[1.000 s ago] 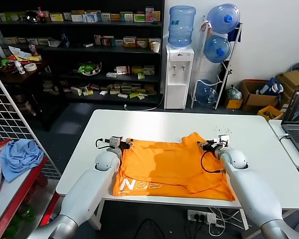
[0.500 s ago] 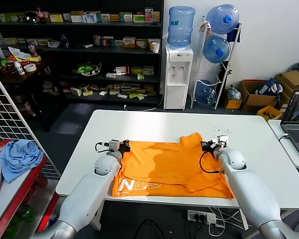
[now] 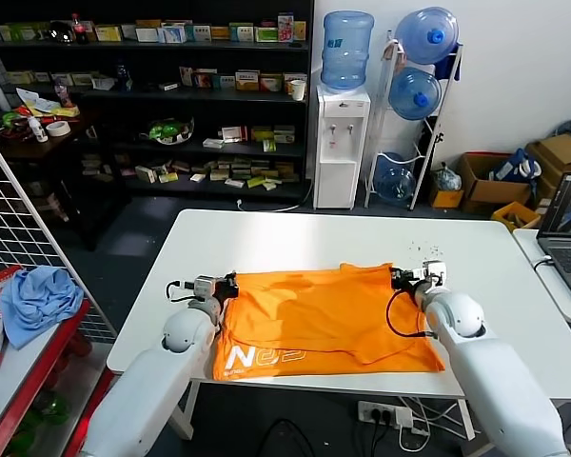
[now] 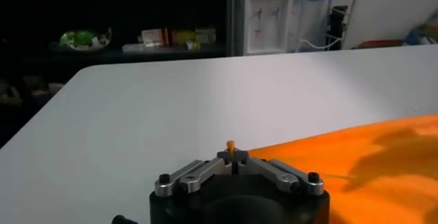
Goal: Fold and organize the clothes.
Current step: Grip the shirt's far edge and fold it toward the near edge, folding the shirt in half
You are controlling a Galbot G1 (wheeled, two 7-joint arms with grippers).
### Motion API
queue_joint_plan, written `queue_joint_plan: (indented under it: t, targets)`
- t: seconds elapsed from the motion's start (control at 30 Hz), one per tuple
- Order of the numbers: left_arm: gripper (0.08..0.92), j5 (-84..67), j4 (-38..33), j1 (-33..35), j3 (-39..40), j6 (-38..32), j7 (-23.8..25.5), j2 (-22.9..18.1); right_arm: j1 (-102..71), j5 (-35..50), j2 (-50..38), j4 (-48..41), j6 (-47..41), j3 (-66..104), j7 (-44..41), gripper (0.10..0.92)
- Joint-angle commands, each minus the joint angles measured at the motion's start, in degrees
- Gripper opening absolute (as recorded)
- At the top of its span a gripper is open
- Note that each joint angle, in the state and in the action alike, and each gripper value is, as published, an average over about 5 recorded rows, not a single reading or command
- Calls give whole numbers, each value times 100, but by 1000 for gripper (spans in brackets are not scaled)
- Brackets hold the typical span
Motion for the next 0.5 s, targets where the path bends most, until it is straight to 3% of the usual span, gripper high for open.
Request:
queue_joint_plan:
  t: [0.03, 0.2, 0.5]
  targets:
    - [96, -149, -2282, 1276, -221, 30, -167, 795, -1718, 120, -702, 2257, -66, 486, 497, 125]
    - [96, -160, -2927, 1886, -324, 95, -263, 958, -2521, -80, -773, 2798, -142, 726, 633, 125]
    - [96, 100, -3285, 2849, -410, 32, -304, 888, -3446, -510, -751, 3164, -156, 864, 699, 125]
